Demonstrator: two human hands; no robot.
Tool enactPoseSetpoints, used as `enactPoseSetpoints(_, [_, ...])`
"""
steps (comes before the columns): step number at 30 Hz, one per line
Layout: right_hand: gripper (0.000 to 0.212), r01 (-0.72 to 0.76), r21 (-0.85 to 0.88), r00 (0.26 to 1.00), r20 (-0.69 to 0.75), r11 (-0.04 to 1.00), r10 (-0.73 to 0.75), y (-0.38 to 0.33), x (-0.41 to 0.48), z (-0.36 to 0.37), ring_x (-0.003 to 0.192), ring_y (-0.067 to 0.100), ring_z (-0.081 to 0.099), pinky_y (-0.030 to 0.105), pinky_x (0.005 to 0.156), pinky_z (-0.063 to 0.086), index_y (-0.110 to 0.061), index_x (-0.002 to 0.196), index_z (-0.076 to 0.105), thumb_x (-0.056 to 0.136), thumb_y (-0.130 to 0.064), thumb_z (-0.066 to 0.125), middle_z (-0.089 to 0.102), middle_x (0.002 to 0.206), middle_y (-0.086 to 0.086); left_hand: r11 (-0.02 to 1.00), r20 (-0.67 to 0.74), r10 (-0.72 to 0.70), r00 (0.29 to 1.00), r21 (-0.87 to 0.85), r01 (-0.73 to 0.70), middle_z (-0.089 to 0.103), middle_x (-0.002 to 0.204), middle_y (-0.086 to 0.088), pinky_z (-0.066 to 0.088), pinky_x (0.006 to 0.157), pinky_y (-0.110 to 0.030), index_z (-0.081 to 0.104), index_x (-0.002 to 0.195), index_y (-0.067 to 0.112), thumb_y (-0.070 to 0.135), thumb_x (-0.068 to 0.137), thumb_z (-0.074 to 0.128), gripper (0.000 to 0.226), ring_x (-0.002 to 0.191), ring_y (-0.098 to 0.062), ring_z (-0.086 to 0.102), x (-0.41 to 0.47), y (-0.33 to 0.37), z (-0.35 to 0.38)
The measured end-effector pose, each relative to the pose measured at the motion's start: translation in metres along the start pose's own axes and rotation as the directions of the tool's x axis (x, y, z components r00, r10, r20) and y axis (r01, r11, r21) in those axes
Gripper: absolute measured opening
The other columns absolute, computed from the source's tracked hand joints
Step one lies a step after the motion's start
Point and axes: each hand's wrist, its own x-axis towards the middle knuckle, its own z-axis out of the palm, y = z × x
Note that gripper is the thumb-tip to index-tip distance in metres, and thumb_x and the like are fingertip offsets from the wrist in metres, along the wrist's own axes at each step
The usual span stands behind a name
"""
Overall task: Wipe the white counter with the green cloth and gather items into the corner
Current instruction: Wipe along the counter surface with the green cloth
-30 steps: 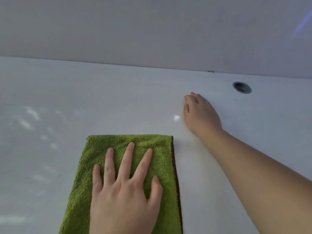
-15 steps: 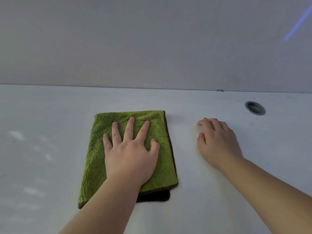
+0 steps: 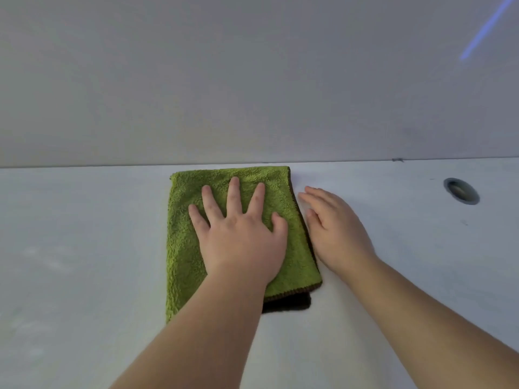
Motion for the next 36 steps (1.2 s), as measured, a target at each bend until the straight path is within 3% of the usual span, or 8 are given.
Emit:
enactPoseSetpoints(4, [0.040, 0.032, -0.075, 1.000, 0.003, 0.997, -0.031, 0.001, -0.004, -0.001, 0.137, 0.009, 0.032, 0.011, 0.109, 0.011, -0.018, 0.140, 0.050, 0.101, -0.018, 0.043, 0.043, 0.149, -0.007, 0.998, 0.013, 0.049, 0.999, 0.045, -0.050, -0.010, 0.168, 0.007, -0.011, 0.118, -0.061, -0.004, 0.154, 0.052, 0.070, 0.085, 0.003, 0.071, 0.151, -0.038, -0.015, 0.027, -0.014, -0.004])
enactPoseSetpoints(17, [0.040, 0.032, -0.130, 0.998, -0.056, 0.991, -0.039, -0.001, -0.003, 0.006, 0.137, 0.013, 0.033, 0.021, 0.111, 0.018, -0.015, 0.136, 0.052, 0.097, -0.014, 0.041, 0.046, 0.147, -0.004, 0.996, -0.027, 0.081, 0.996, 0.042, -0.080, -0.003, 0.169, 0.007, -0.008, 0.120, -0.058, 0.002, 0.155, 0.050, 0.067, 0.088, 0.004, 0.069, 0.153, -0.035, -0.010, 0.023, -0.021, -0.006])
enactPoseSetpoints(30, [0.041, 0.059, -0.159, 0.998, -0.005, 0.985, -0.061, 0.003, -0.004, 0.005, 0.137, 0.026, 0.035, 0.037, 0.112, 0.028, -0.013, 0.136, 0.048, 0.100, -0.023, 0.032, 0.043, 0.149, 0.005, 1.000, -0.009, 0.012, 1.000, 0.012, -0.012, 0.000, 0.169, 0.006, -0.007, 0.121, -0.058, 0.007, 0.156, 0.050, 0.065, 0.090, 0.009, 0.068, 0.153, -0.033, -0.010, -0.119, -0.034, -0.005])
enactPoseSetpoints(36, [0.031, 0.060, -0.169, 0.998, 0.003, 0.984, -0.060, 0.001, -0.007, 0.003, 0.121, 0.030, 0.046, 0.040, 0.095, 0.038, -0.013, 0.112, 0.053, 0.098, -0.025, 0.028, 0.053, 0.132, 0.009, 0.999, -0.012, -0.021, 1.000, -0.034, 0.020, -0.002, 0.168, 0.010, -0.009, 0.121, -0.055, 0.004, 0.155, 0.052, 0.066, 0.092, 0.011, 0.065, 0.153, -0.028, -0.013, -0.202, -0.038, -0.006])
